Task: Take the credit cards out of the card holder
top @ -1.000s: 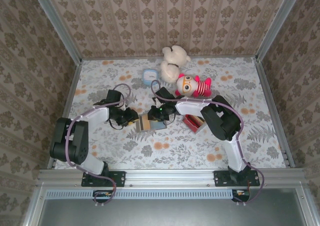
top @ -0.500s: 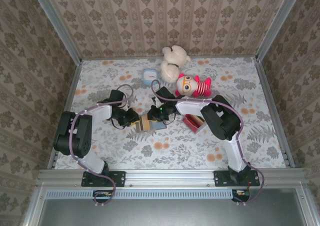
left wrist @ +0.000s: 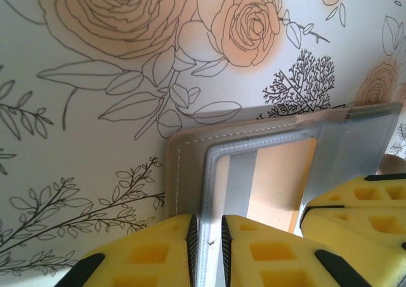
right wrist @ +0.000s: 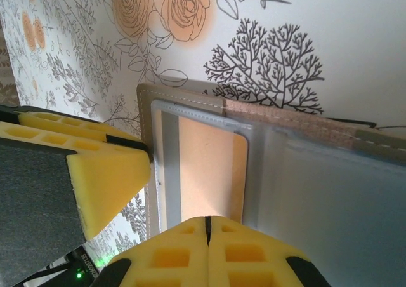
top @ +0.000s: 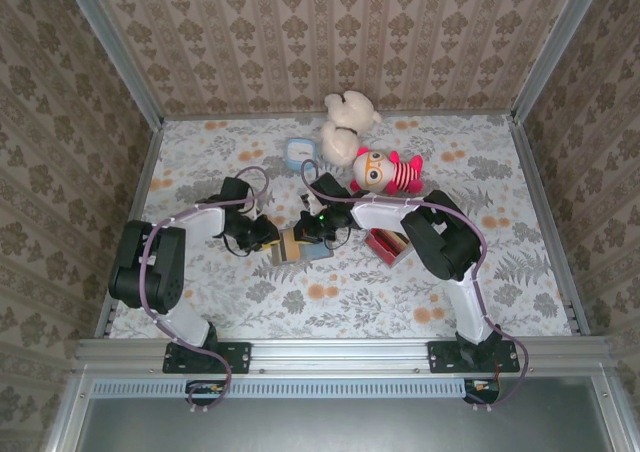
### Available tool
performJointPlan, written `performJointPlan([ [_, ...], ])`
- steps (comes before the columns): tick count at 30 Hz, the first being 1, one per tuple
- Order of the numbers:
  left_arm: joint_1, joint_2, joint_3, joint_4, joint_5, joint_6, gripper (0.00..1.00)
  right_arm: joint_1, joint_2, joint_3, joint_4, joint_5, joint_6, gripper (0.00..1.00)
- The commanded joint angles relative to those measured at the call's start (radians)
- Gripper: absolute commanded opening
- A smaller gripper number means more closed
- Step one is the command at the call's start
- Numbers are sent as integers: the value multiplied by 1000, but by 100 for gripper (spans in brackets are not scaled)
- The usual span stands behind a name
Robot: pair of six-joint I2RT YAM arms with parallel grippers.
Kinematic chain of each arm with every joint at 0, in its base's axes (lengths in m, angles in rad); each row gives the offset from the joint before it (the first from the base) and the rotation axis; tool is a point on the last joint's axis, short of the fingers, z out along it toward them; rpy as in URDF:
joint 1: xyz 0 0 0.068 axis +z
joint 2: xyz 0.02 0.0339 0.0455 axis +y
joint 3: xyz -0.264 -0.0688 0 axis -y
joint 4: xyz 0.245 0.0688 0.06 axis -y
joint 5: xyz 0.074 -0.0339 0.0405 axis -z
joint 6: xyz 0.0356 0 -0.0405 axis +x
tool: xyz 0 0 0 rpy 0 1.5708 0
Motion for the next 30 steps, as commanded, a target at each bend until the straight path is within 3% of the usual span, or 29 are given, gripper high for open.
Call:
performJointPlan([
  [1,-4,-10,21,-41,-16,31,21,-10,-30,-18,-23,55,-24,5],
  [7,-4,-2,18,-36,-13,27,20,-9,-10,10,-113,113,-55,19],
  [10,-4,0,18,-31,-11,25,20,-4,3,13,-118,121,-53,21],
  [30,-7,21,5,-27,6,29,17,11,49,44,-46,-2,-30,15],
])
